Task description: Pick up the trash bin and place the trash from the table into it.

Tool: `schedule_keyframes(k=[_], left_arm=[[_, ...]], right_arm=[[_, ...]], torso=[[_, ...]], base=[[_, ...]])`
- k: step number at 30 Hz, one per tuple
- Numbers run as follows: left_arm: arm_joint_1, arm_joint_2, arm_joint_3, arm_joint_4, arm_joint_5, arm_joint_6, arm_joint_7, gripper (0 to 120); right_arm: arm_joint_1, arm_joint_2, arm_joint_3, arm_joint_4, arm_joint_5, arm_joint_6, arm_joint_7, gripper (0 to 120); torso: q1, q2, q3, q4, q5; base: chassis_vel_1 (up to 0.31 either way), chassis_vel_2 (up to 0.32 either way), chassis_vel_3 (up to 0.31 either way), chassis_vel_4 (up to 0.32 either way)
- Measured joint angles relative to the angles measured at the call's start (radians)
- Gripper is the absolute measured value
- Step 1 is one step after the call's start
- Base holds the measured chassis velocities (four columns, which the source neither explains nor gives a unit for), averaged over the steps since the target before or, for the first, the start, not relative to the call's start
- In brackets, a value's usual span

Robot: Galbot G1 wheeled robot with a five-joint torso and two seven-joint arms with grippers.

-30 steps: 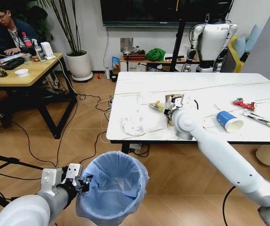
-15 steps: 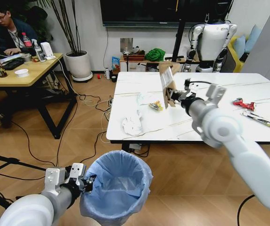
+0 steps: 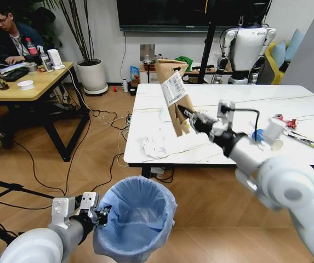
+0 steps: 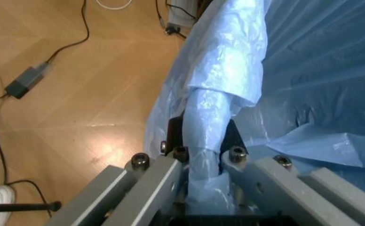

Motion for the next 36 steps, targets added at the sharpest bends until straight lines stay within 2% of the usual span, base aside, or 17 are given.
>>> schedule_keyframes(k=[1,2,4,7,10,13,27,36], left_arm=[[-0.003,-0.001,0.003,0.000,-0.014,0.000,-0.011,0],[-0.003,-0.001,0.003,0.000,-0.014,0.000,-0.011,0],[-0.007,-0.004,0.008,0.002,-0.033,0.000,-0.026,0],[-0.009,-0.006,0.012,0.005,-0.038,0.000,-0.033,0],[-0.028,-0.018,0.041,0.022,-0.045,0.000,-0.046,0],[-0.047,-0.025,0.059,0.044,-0.047,0.000,-0.050,0],[-0.094,-0.038,0.117,0.067,-0.048,0.000,-0.071,0],[-0.089,-0.039,0.117,0.062,-0.046,0.000,-0.073,0]], right_arm=[[-0.072,0.005,0.028,0.026,-0.048,-0.001,-0.067,1],[-0.072,0.005,0.028,0.026,-0.048,-0.001,-0.067,1],[-0.170,0.012,0.045,0.049,-0.125,-0.003,-0.121,1],[-0.205,0.015,0.045,0.051,-0.158,-0.005,-0.134,1],[-0.311,0.028,0.029,0.054,-0.321,-0.008,-0.220,1],[-0.360,0.033,0.020,0.053,-0.393,-0.003,-0.290,1],[-0.493,0.019,-0.039,0.049,-0.724,0.015,-0.453,1],[-0.568,0.014,-0.061,0.048,-0.844,0.025,-0.495,1]], torso=[[0.000,0.000,0.000,-0.0005,0.0000],[0.000,0.000,0.000,-0.0005,0.0000],[0.000,0.000,0.000,-0.0006,0.0000],[0.000,0.000,0.000,-0.0004,-0.0001],[0.000,0.000,0.000,-0.0001,-0.0001],[0.000,0.000,0.000,-0.0002,-0.0001],[0.000,0.000,0.000,-0.0002,-0.0001],[0.000,0.000,0.000,-0.0003,-0.0001]], base=[[0.000,0.000,0.000,0.000],[0.000,0.000,0.000,0.000],[0.000,0.000,0.000,0.000],[0.000,0.000,0.000,0.000],[0.000,0.000,0.000,0.000],[0.000,0.000,0.000,0.000],[0.000,0.000,0.000,0.000],[0.000,0.000,0.000,0.000]])
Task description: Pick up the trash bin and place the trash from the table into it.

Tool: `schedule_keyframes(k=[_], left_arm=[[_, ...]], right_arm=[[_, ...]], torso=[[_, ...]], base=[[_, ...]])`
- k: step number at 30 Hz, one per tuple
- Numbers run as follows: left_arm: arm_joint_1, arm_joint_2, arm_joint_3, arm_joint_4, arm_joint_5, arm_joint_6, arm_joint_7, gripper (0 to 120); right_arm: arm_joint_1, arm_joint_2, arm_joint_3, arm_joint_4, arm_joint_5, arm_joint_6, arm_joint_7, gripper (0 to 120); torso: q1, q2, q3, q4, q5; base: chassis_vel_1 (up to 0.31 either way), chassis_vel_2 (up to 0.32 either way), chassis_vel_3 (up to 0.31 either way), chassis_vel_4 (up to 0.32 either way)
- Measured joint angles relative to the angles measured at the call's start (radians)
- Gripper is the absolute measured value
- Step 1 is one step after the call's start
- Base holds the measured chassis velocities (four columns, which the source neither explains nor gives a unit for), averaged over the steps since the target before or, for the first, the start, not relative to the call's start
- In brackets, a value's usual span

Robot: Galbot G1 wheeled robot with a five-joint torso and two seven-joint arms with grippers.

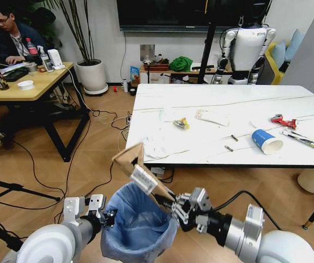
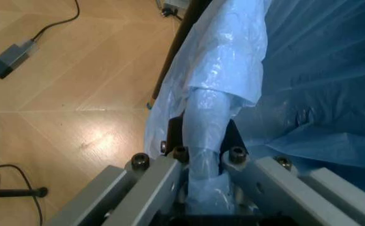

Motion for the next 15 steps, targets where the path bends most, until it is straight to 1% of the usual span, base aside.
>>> schedule_keyframes(k=[4,7,8,9,10,11,12,13,15], left_arm=[[0.001,0.000,-0.001,0.000,0.000,0.000,-0.001,0],[0.002,0.000,-0.001,-0.002,0.001,0.000,-0.001,0],[0.001,0.000,-0.001,-0.002,0.001,0.000,-0.001,0],[0.001,0.000,-0.001,-0.002,0.001,0.000,-0.001,0],[0.001,0.000,-0.002,-0.002,0.001,0.000,-0.001,0],[0.001,0.001,-0.003,-0.002,0.000,0.000,-0.001,0],[0.000,0.001,-0.004,-0.002,0.000,0.000,-0.001,0],[0.000,0.001,-0.004,-0.002,0.000,0.000,-0.001,0],[0.000,0.001,-0.005,-0.004,0.000,0.000,-0.001,0]], right_arm=[[-0.008,0.001,0.006,0.000,-0.006,-0.018,-0.006,2],[-0.006,-0.003,0.013,-0.001,-0.001,-0.025,-0.010,18],[-0.006,-0.003,0.014,-0.001,0.002,-0.025,-0.011,21],[-0.006,-0.003,0.014,-0.001,0.002,-0.025,-0.011,21],[-0.007,-0.003,0.015,-0.001,0.005,-0.026,-0.012,24],[-0.009,-0.003,0.016,-0.001,0.009,-0.027,-0.012,30],[-0.009,-0.003,0.017,-0.001,0.011,-0.027,-0.012,34],[-0.009,-0.003,0.017,-0.001,0.011,-0.027,-0.012,34],[-0.009,-0.005,0.020,-0.001,0.016,-0.028,-0.012,43]], torso=[[0.000,0.000,0.000,0.0000,0.0001],[0.000,0.000,0.000,0.0001,0.0000],[0.000,0.000,0.000,0.0001,0.0000],[0.000,0.000,0.000,0.0001,0.0000],[0.000,0.000,0.000,0.0001,0.0000],[0.000,0.000,0.000,0.0001,0.0000],[0.000,0.000,0.000,0.0000,0.0000],[0.000,0.000,0.000,0.0000,0.0000],[0.000,0.000,0.000,0.0000,0.0000]], base=[[0.000,0.000,0.000,0.000],[0.000,0.000,0.000,0.000],[0.000,0.000,0.000,0.000],[0.000,0.000,0.000,0.000],[0.000,0.000,0.000,0.000],[0.000,0.000,0.000,0.000],[0.000,0.000,0.000,0.000],[0.000,0.000,0.000,0.000],[0.000,0.000,0.000,0.000]])
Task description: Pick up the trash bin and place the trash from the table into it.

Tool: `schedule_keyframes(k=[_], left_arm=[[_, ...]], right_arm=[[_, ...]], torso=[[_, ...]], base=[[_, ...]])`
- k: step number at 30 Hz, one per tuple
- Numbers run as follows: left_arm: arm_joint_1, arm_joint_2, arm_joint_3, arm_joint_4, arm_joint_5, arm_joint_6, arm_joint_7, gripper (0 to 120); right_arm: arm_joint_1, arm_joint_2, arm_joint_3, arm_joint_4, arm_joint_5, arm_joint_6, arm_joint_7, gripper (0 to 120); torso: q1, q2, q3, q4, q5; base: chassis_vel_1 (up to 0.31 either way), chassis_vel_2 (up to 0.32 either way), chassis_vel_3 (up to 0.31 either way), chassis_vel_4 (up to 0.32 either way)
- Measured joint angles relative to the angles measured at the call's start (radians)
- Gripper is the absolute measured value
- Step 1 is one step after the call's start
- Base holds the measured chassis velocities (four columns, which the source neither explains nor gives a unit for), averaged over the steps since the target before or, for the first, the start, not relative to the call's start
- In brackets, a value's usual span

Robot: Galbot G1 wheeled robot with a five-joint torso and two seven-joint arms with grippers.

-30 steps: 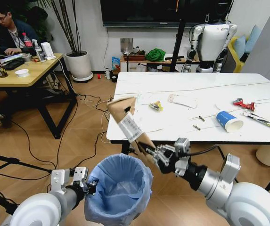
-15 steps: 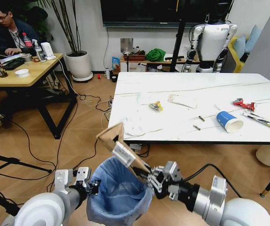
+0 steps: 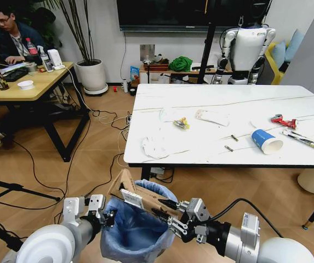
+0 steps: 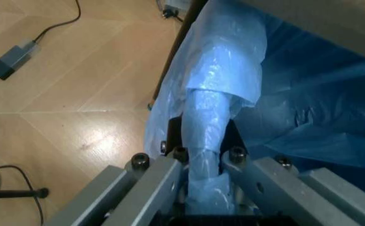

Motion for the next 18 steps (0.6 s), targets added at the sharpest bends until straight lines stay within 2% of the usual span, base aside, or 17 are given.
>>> schedule_keyframes(k=[3,6,8,10,11,13,18], left_arm=[[0.001,0.000,-0.001,-0.002,0.000,0.000,0.000,0],[0.009,0.000,-0.003,-0.006,0.001,0.000,0.000,0],[0.010,0.000,-0.004,-0.006,0.001,0.000,0.000,0],[0.012,0.001,-0.006,-0.008,0.002,0.000,0.000,0],[0.012,0.001,-0.006,-0.008,0.002,0.000,0.000,0],[0.012,0.005,-0.011,-0.010,-0.002,0.000,0.001,0],[0.008,0.011,-0.021,-0.010,-0.013,0.000,-0.002,0]], right_arm=[[0.003,0.000,0.005,0.000,0.006,0.000,0.001,51],[0.021,0.001,0.023,0.000,0.037,0.001,0.017,68],[0.030,0.001,0.028,0.000,0.053,-0.001,0.029,71],[0.038,0.000,0.035,0.000,0.066,-0.004,0.042,82],[0.038,0.000,0.035,0.000,0.066,-0.004,0.042,82],[0.023,0.000,0.033,0.000,0.056,-0.005,0.040,94],[-0.034,0.018,0.003,0.000,0.041,-0.032,0.044,100]], torso=[[0.000,0.000,0.000,-0.0001,0.0000],[0.000,0.000,0.000,0.0000,0.0000],[0.000,0.000,0.000,0.0000,0.0000],[0.000,0.000,0.000,0.0001,0.0000],[0.000,0.000,0.000,0.0001,0.0000],[0.000,0.000,0.000,0.0001,0.0000],[0.000,0.000,0.000,-0.0001,0.0000]], base=[[0.000,0.000,0.000,0.000],[0.000,0.000,0.000,0.000],[0.000,0.000,0.000,0.000],[0.000,0.000,0.000,0.000],[0.000,0.000,0.000,0.000],[0.000,0.000,0.000,0.000],[0.000,0.000,0.000,0.000]])
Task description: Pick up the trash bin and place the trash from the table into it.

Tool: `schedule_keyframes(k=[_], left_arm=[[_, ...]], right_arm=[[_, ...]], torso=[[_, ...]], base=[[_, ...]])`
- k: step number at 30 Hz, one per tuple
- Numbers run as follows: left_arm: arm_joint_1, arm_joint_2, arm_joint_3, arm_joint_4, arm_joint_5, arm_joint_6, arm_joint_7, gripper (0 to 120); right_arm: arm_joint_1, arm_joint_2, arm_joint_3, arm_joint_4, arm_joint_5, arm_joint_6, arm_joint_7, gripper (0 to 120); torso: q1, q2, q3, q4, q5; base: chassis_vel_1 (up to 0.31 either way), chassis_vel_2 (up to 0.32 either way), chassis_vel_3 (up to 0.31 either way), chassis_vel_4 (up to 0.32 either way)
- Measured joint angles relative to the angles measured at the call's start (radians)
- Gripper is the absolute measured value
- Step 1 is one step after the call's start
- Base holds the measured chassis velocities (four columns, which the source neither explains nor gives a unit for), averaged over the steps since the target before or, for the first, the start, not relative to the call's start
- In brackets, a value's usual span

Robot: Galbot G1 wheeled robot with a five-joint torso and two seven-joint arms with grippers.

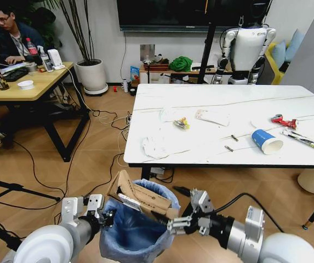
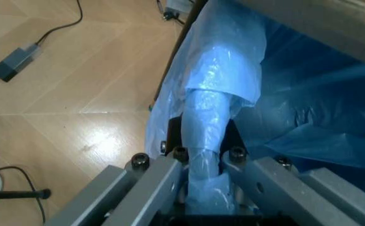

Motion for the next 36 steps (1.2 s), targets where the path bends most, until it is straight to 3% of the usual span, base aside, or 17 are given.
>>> schedule_keyframes(k=[13,36], left_arm=[[-0.004,-0.004,0.010,0.007,-0.004,0.000,-0.008,0],[-0.005,-0.006,0.013,0.000,-0.027,0.000,-0.021,0]], right_arm=[[-0.034,0.015,-0.011,0.000,-0.033,0.010,0.039,96],[-0.048,0.013,-0.033,0.000,-0.093,0.053,0.036,14]], torso=[[0.000,0.000,0.000,0.0001,-0.0001],[0.000,0.000,0.000,0.0001,-0.0001]], base=[[0.000,0.000,0.000,0.000],[0.000,0.000,0.000,0.000]])
